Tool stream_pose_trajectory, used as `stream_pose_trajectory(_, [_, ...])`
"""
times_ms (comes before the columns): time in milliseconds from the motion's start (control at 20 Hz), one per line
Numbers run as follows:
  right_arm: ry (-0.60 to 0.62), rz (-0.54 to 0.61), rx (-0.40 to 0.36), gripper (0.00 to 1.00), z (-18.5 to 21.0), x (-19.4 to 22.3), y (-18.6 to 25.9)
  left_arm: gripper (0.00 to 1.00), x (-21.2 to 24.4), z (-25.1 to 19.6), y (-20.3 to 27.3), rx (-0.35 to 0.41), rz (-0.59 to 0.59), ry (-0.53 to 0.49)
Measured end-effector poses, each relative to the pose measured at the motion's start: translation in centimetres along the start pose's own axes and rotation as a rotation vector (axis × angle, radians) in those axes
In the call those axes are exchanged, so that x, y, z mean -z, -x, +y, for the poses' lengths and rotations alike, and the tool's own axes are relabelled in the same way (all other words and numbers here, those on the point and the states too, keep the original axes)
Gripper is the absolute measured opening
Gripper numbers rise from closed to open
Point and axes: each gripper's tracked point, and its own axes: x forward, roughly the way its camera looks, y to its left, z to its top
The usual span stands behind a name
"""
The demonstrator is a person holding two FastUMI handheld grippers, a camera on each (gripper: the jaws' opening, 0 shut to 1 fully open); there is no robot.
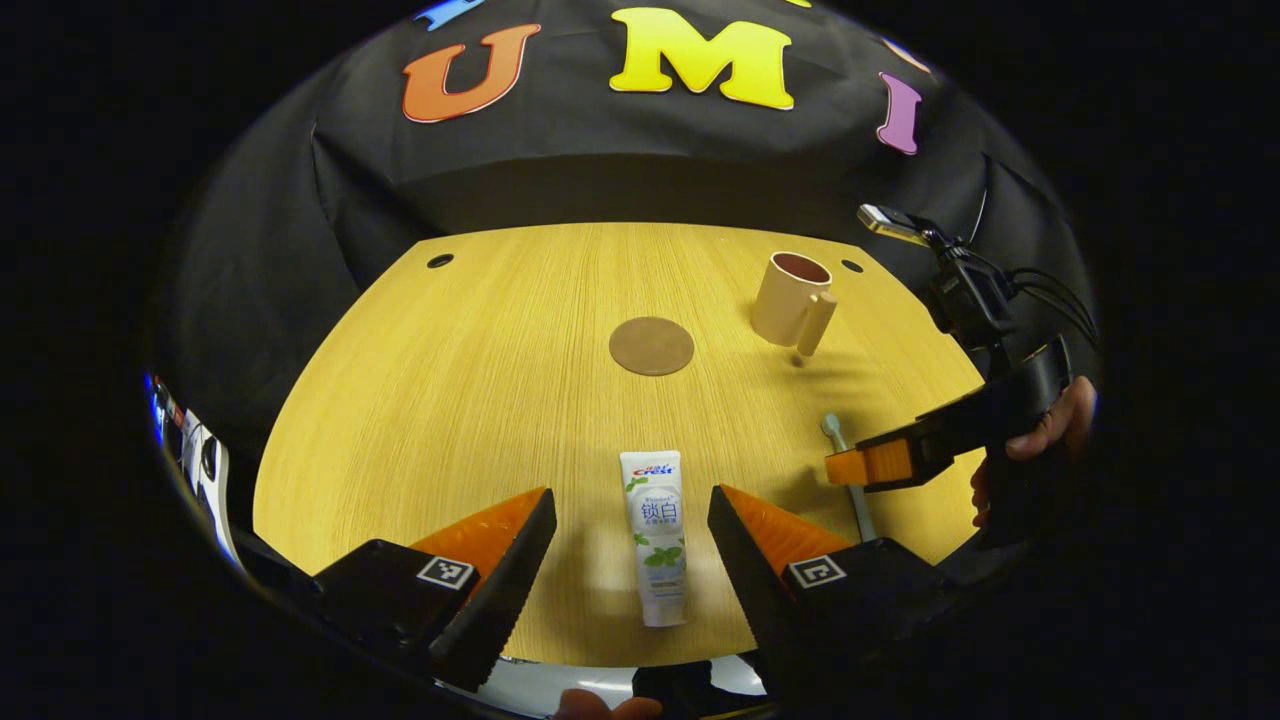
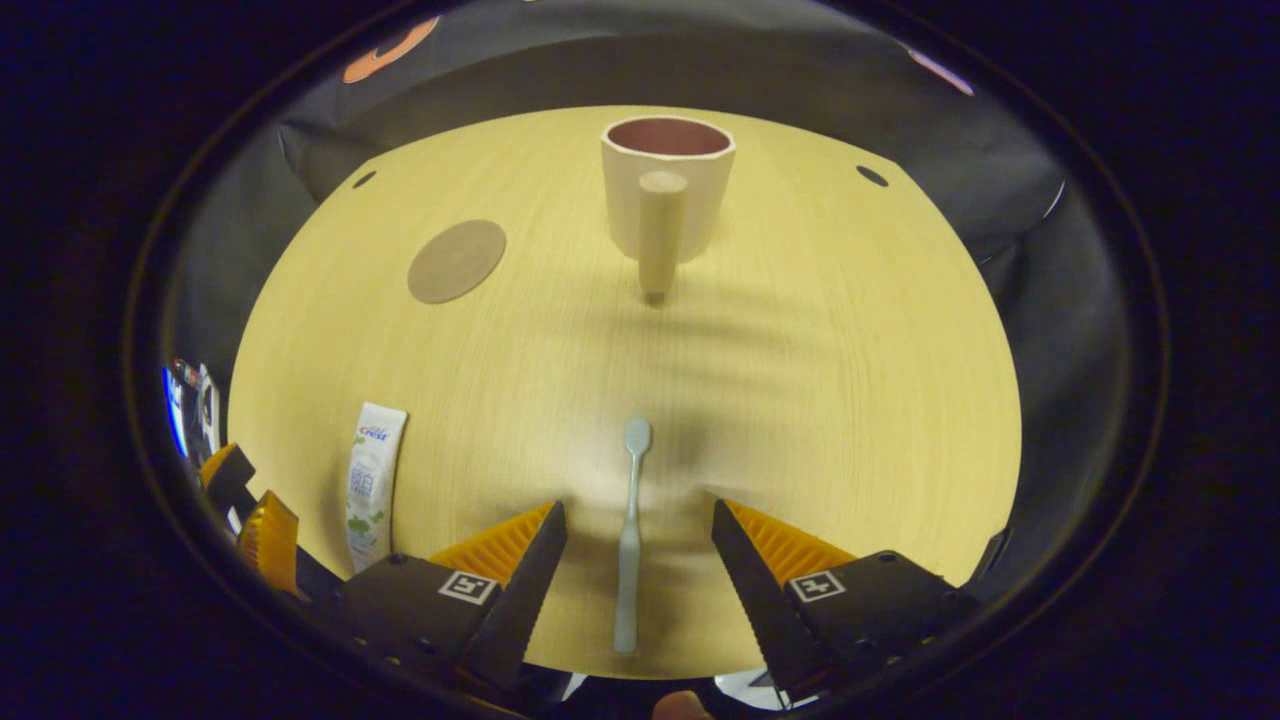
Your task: Put the toothbrush and toothpaste on the desktop into the cup, then pick up the cup and place it on the coaster on the desktop.
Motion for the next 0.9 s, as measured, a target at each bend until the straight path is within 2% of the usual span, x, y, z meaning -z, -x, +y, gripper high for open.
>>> stream_pose_trajectory(100, [-0.005,0.029,-0.004,0.8,0.2,0.5,-0.6,1.0,0.5,0.0,-0.1,0.006,0.02,0.003])
stream_pose_trajectory(150, [-0.002,0.041,-0.003,0.72,0.1,0.9,-1.1,0.98,0.7,-0.2,-0.1,0.009,0.027,0.002])
stream_pose_trajectory(200, [-0.001,0.051,0.003,0.69,0.0,1.0,-1.2,0.98,0.7,-0.3,-0.1,0.013,0.033,0.002])
stream_pose_trajectory(250, [0.0,0.06,0.002,0.56,0.1,1.1,-1.3,0.98,1.1,-0.3,-0.2,0.017,0.042,0.003])
stream_pose_trajectory(400, [-0.013,0.061,-0.008,0.4,0.4,0.7,-1.3,0.98,2.2,-0.4,-0.5,0.017,0.078,0.012])
stream_pose_trajectory(450, [-0.021,0.067,-0.017,0.25,0.7,0.8,-1.4,1.0,2.7,-0.4,-0.6,0.018,0.092,0.014])
stream_pose_trajectory(550, [-0.041,0.078,-0.029,0.1,0.8,0.8,-1.4,0.98,3.6,-0.5,-0.9,0.017,0.116,0.005])
stream_pose_trajectory(700, [-0.063,0.085,-0.048,0.08,0.7,0.5,-1.4,0.98,4.4,-0.6,-1.5,0.025,0.138,-0.008])
stream_pose_trajectory(750, [-0.066,0.083,-0.049,0.02,0.6,0.7,-1.1,0.98,4.7,-0.7,-2.0,0.027,0.14,-0.01])
stream_pose_trajectory(900, [-0.066,0.068,-0.066,0.02,0.6,0.7,-0.4,0.98,4.9,-1.0,-3.0,0.032,0.142,-0.011])
